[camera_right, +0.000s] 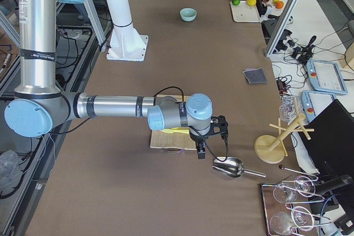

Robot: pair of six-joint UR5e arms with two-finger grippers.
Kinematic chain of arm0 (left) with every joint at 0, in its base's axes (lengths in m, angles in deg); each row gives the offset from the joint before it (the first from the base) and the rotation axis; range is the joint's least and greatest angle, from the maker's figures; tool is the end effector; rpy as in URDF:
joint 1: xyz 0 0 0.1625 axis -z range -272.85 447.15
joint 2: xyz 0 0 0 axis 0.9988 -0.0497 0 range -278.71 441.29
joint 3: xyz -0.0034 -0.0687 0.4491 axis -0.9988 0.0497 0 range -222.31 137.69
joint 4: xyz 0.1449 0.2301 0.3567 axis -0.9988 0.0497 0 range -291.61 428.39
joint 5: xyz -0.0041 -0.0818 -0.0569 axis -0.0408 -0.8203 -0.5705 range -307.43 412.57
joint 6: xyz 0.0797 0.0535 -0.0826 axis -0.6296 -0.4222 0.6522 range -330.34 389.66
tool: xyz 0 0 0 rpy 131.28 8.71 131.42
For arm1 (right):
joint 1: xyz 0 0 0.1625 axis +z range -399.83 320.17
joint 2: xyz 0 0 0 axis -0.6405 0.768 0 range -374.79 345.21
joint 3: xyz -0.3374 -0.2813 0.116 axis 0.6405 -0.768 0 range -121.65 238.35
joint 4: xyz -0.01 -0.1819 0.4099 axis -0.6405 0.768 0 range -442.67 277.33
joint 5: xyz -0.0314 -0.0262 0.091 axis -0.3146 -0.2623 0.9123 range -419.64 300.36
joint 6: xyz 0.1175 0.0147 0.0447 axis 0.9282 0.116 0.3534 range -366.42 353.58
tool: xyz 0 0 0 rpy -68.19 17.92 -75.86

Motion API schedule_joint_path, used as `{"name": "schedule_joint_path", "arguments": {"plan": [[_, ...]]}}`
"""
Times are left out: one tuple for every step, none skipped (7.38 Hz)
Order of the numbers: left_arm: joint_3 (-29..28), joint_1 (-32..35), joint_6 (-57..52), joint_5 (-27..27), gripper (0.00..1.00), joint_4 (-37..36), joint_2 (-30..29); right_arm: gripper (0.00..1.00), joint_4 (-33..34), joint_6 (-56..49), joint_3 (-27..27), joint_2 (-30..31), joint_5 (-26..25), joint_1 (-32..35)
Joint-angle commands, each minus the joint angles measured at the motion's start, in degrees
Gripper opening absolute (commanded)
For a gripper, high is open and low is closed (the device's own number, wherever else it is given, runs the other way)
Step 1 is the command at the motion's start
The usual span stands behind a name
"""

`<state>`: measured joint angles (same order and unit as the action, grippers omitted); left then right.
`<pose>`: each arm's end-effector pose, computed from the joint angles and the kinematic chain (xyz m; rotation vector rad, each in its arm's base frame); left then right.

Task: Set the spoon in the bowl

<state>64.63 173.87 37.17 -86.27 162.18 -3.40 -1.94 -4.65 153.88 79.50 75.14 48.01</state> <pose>-0.0095 -0.4971 0.5823 0.1719 0.8667 0.0459 0.0249 -0.5099 0.6765 0.1470 -0.7848 -0.0781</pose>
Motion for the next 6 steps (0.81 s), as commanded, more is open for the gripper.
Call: {"name": "schedule_joint_path", "arguments": {"plan": [[2.21, -1.88, 4.4, 0.05, 0.97, 2.17, -0.12, 1.0, -3.97, -0.01, 0.01, 0.19, 0.57, -1.26], [2.4, -5.81, 9.06, 0.49, 0.97, 6.1, -0.12, 1.0, -6.97, 0.34, -0.17, 0.88, 2.92, -2.31], [2.66, -9.77, 11.97, 2.93, 0.97, 8.84, -0.29, 1.0, -7.52, 3.56, 0.18, 0.89, 4.25, -3.71], [3.01, -12.33, 14.09, 3.39, 0.97, 9.65, -0.38, 1.0, -10.05, 8.55, 0.79, 0.54, 3.83, -6.86], [4.67, -15.58, 19.94, 3.4, 0.97, 9.75, -0.82, 1.0, -13.55, 12.26, 0.8, 0.37, 3.56, -10.11], [5.47, -19.0, 23.57, 3.4, 0.98, 9.75, -0.91, 1.0, -16.63, 12.55, 0.8, 0.28, 3.21, -12.49]]}}
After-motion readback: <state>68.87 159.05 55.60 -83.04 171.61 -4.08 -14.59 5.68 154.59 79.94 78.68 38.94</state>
